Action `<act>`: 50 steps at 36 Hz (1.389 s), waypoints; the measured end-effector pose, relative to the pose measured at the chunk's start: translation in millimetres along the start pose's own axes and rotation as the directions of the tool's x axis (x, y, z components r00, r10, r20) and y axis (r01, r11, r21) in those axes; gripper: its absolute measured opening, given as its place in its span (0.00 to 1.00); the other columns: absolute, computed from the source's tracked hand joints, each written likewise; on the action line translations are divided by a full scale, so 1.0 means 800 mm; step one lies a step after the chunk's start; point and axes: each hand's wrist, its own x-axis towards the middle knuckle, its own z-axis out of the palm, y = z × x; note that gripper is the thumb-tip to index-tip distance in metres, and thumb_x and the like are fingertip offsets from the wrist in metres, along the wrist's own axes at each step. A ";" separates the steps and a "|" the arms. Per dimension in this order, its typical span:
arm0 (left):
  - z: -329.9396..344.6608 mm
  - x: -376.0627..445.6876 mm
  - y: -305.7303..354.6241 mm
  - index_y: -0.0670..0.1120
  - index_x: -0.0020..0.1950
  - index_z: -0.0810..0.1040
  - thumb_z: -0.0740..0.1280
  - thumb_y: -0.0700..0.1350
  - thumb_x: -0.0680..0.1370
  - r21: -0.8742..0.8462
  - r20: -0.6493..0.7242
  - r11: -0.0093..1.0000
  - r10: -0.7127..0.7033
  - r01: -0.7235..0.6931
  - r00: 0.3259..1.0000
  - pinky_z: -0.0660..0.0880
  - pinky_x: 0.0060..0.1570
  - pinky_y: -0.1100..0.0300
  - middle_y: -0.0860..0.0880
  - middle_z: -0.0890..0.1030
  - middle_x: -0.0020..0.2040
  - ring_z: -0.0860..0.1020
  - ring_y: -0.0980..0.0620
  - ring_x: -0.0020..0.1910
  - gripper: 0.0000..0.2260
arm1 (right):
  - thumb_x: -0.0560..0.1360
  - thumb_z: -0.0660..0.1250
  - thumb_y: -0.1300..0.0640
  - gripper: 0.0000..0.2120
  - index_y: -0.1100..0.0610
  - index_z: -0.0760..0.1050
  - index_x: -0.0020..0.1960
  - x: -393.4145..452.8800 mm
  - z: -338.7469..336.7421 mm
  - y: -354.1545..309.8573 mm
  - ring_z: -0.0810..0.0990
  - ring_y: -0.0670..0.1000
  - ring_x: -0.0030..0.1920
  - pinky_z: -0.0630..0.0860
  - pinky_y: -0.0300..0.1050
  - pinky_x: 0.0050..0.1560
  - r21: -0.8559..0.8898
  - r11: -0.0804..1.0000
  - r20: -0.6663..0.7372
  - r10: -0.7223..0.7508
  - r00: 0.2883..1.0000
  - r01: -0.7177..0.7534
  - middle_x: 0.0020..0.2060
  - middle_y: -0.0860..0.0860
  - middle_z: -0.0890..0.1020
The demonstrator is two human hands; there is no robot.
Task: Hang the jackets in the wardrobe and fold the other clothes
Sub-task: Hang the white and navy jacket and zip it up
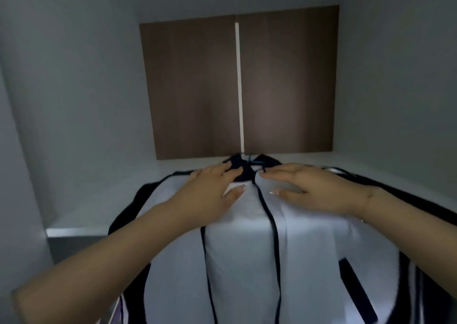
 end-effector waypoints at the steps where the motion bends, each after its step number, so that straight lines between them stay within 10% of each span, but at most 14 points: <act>1: 0.003 -0.017 0.005 0.55 0.79 0.52 0.49 0.58 0.82 0.004 -0.001 1.000 0.003 -0.003 1.000 0.50 0.75 0.52 0.54 0.52 0.79 0.52 0.56 0.77 0.25 | 0.80 0.58 0.45 0.24 0.42 0.59 0.75 -0.014 0.005 -0.012 0.58 0.38 0.72 0.51 0.30 0.71 0.014 1.000 -0.018 -0.002 1.000 0.002 0.74 0.41 0.62; 8: 0.049 -0.124 0.029 0.54 0.79 0.48 0.42 0.60 0.81 0.172 -0.036 0.985 0.011 -0.004 0.999 0.42 0.76 0.52 0.51 0.46 0.80 0.46 0.54 0.78 0.26 | 0.79 0.55 0.44 0.25 0.46 0.59 0.76 -0.107 0.050 -0.091 0.55 0.45 0.76 0.52 0.41 0.76 -0.052 0.998 -0.159 0.012 0.987 -0.021 0.76 0.46 0.58; 12: 0.095 -0.176 0.041 0.45 0.74 0.66 0.49 0.55 0.81 0.275 -0.202 0.959 0.130 -0.071 0.971 0.64 0.69 0.40 0.42 0.64 0.75 0.64 0.44 0.74 0.25 | 0.80 0.60 0.50 0.23 0.50 0.66 0.74 -0.147 0.092 -0.124 0.59 0.53 0.76 0.53 0.53 0.74 -0.288 0.957 -0.190 -0.038 0.981 -0.019 0.76 0.53 0.60; 22: 0.232 -0.291 0.056 0.48 0.74 0.66 0.53 0.54 0.81 -0.212 -0.018 0.974 0.075 -0.078 0.997 0.57 0.73 0.44 0.48 0.63 0.75 0.62 0.49 0.74 0.23 | 0.79 0.65 0.57 0.24 0.54 0.65 0.73 -0.235 0.228 -0.182 0.57 0.52 0.76 0.57 0.50 0.75 0.181 0.959 -0.103 0.239 0.965 -0.218 0.75 0.53 0.59; 27: 0.299 -0.351 0.078 0.62 0.65 0.64 0.62 0.48 0.81 -0.775 0.360 0.478 -0.204 0.413 0.910 0.55 0.60 0.82 0.60 0.66 0.70 0.64 0.64 0.69 0.15 | 0.78 0.65 0.61 0.20 0.44 0.69 0.66 -0.265 0.302 -0.209 0.64 0.40 0.71 0.64 0.40 0.71 0.673 0.619 0.024 0.528 0.849 -0.405 0.69 0.39 0.67; 32: 0.329 -0.354 0.082 0.55 0.64 0.72 0.63 0.45 0.81 -0.789 0.580 0.013 -0.315 0.614 0.751 0.68 0.60 0.70 0.55 0.74 0.65 0.72 0.59 0.62 0.13 | 0.78 0.64 0.63 0.15 0.45 0.75 0.57 -0.262 0.346 -0.217 0.76 0.44 0.61 0.70 0.28 0.58 0.826 0.317 0.139 0.687 0.713 -0.467 0.59 0.40 0.77; 37: 0.339 -0.340 0.068 0.52 0.65 0.73 0.71 0.50 0.67 -0.755 0.623 -0.494 -0.334 0.432 0.707 0.75 0.55 0.58 0.53 0.79 0.62 0.79 0.55 0.59 0.26 | 0.79 0.63 0.61 0.14 0.55 0.75 0.64 -0.252 0.377 -0.200 0.76 0.40 0.55 0.67 0.19 0.49 0.847 0.093 0.272 0.772 0.575 -0.524 0.63 0.50 0.77; 41: 0.345 -0.320 0.062 0.55 0.68 0.71 0.72 0.54 0.68 -0.760 0.599 -0.530 -0.348 0.376 0.721 0.73 0.58 0.55 0.56 0.79 0.63 0.78 0.56 0.61 0.28 | 0.78 0.65 0.56 0.23 0.49 0.66 0.72 -0.241 0.389 -0.184 0.75 0.51 0.63 0.72 0.42 0.59 0.885 -0.243 0.423 0.778 0.465 -0.397 0.65 0.47 0.73; 46: 0.339 -0.320 0.064 0.51 0.64 0.76 0.70 0.53 0.69 -0.745 0.623 -0.559 -0.389 0.364 0.678 0.76 0.52 0.62 0.53 0.81 0.60 0.80 0.55 0.58 0.23 | 0.77 0.67 0.56 0.19 0.55 0.72 0.67 -0.225 0.391 -0.168 0.79 0.50 0.60 0.77 0.46 0.56 0.923 -0.309 0.385 0.751 0.537 -0.230 0.61 0.50 0.80; 50: 0.322 -0.332 0.069 0.56 0.54 0.83 0.71 0.60 0.66 -0.787 0.614 -0.390 -0.412 0.478 0.673 0.73 0.49 0.66 0.56 0.83 0.55 0.81 0.59 0.52 0.19 | 0.73 0.68 0.58 0.15 0.61 0.78 0.58 -0.222 0.378 -0.175 0.83 0.50 0.51 0.78 0.37 0.46 0.931 -0.286 0.365 0.735 0.572 -0.226 0.49 0.53 0.85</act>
